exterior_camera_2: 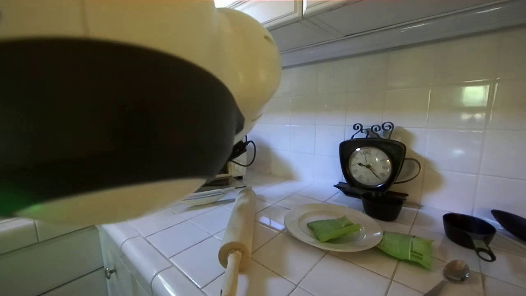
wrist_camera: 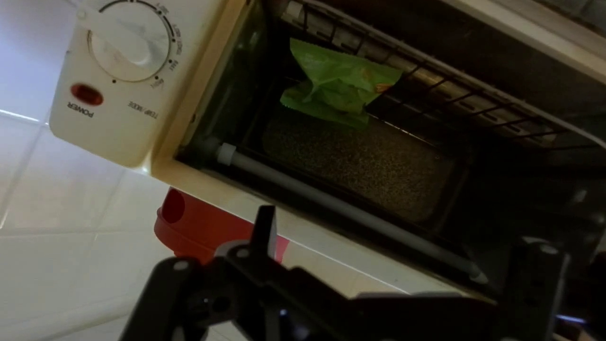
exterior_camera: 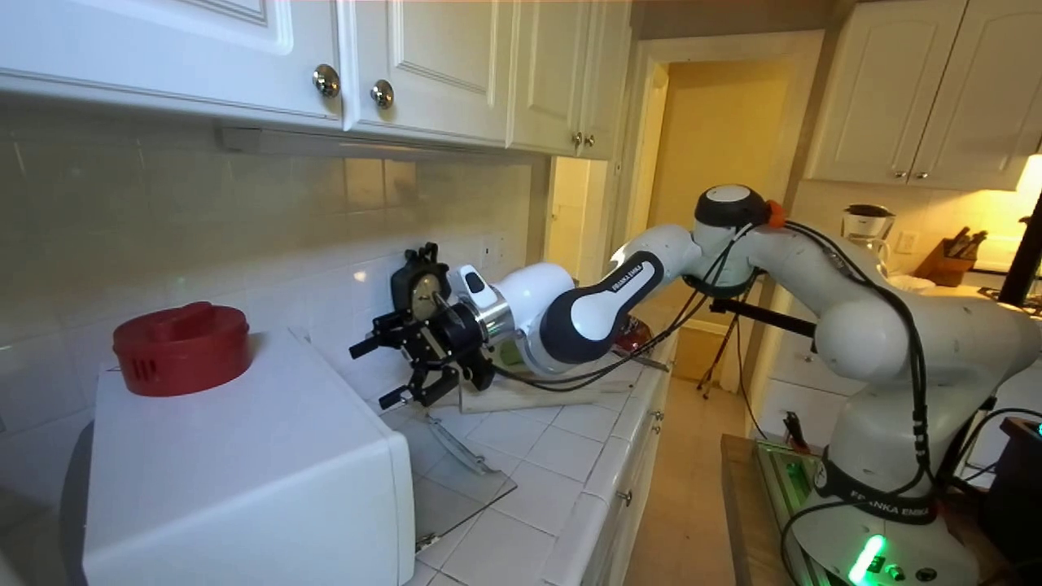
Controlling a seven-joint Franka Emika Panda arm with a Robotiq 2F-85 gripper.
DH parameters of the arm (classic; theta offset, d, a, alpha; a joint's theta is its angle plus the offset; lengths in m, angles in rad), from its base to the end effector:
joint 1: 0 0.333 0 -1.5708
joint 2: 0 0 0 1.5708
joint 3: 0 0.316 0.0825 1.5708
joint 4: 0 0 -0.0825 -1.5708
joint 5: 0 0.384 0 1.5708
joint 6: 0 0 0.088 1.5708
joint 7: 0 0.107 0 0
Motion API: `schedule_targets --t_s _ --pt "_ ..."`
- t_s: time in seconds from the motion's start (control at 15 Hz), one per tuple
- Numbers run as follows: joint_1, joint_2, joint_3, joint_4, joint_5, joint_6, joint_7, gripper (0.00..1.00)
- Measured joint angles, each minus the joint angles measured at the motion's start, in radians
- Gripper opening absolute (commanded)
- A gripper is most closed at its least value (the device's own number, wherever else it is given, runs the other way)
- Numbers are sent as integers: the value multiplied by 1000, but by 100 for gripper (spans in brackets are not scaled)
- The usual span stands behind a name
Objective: Remove the green packet from the oven
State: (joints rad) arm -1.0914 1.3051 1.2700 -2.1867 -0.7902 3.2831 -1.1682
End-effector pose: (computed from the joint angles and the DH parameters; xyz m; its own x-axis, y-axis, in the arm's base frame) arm 0.5806 0.0924 0.2830 -0.2223 0.4718 0.8532 0.7976 -0.4153 0.4375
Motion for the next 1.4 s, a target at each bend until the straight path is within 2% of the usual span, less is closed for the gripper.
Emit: schedule_targets --t_s 0.67,0.93,1.2,1.4 --pt "3 39 3 8 0 28 -9 100" --pt "-11 109 4 -12 -14 85 -19 100" --pt "-46 227 24 -58 -84 47 -31 100" --pt "-50 249 32 -64 -92 41 -41 100"
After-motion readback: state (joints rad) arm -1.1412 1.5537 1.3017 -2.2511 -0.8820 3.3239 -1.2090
